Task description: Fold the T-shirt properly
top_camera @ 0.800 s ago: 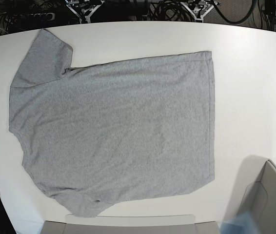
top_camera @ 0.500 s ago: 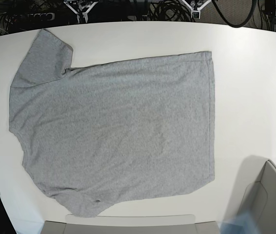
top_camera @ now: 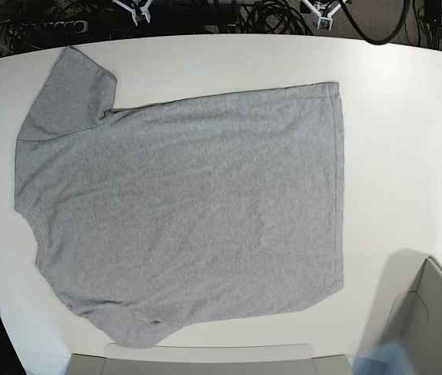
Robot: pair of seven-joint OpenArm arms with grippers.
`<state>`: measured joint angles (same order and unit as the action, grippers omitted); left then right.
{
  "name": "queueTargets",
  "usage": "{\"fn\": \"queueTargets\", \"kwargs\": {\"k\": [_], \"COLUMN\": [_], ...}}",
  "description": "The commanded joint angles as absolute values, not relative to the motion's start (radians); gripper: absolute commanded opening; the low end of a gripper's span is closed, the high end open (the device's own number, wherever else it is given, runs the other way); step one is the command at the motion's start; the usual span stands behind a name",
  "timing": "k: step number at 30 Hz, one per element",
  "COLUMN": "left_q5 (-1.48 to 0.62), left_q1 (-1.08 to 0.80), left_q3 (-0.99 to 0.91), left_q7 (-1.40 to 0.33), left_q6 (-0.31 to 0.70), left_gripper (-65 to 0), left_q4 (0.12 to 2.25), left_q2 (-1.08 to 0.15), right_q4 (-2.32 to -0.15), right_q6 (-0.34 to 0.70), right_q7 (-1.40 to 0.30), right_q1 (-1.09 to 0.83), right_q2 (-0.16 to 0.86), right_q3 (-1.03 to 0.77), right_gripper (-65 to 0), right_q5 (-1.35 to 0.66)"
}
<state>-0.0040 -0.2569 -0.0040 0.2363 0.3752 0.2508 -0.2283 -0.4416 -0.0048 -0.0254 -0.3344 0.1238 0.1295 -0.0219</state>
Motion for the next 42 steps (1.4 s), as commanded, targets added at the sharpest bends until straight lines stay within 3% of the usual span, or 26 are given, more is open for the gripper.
{"fn": "queueTargets", "kwargs": {"k": [1, 11, 26, 34, 42], "left_q5": [-0.007, -0.005, -0.005, -0.005, -0.001], "left_q1": [-0.294, -0.598, -0.940, -0.915, -0.713], "left_q3": [-0.021, -0.469, -0.771, -0.984, -1.007], "left_q7": [0.245, 0.133, 0.105, 0.065, 0.074], "left_q6": [0.386, 0.374, 0.378, 0.380, 0.380], "left_gripper": [-65.0, -65.0, -65.0, -65.0, -65.0], "left_q4": [0.254, 0.742, 1.501, 1.819, 2.023], "left_q2": [-0.239, -0.199, -0.047, -0.038, -0.065], "right_q4": [-0.470, -0.820, -1.397, -1.741, -2.069], "right_q6": [-0.005, -0.010, -0.016, -0.016, -0.016], "right_q7": [-0.019, -0.013, -0.015, -0.018, -0.197], "right_q1": [-0.361, -0.619, -1.041, -1.147, -1.132], "right_q2": [0.147, 0.203, 0.323, 0.337, 0.337], "right_q3": [0.131, 0.137, 0.128, -0.016, -0.148], "right_gripper": [-64.9, -64.9, -64.9, -64.9, -64.9], "right_q5": [-0.021, -0.081, -0.133, -0.133, -0.131]}}
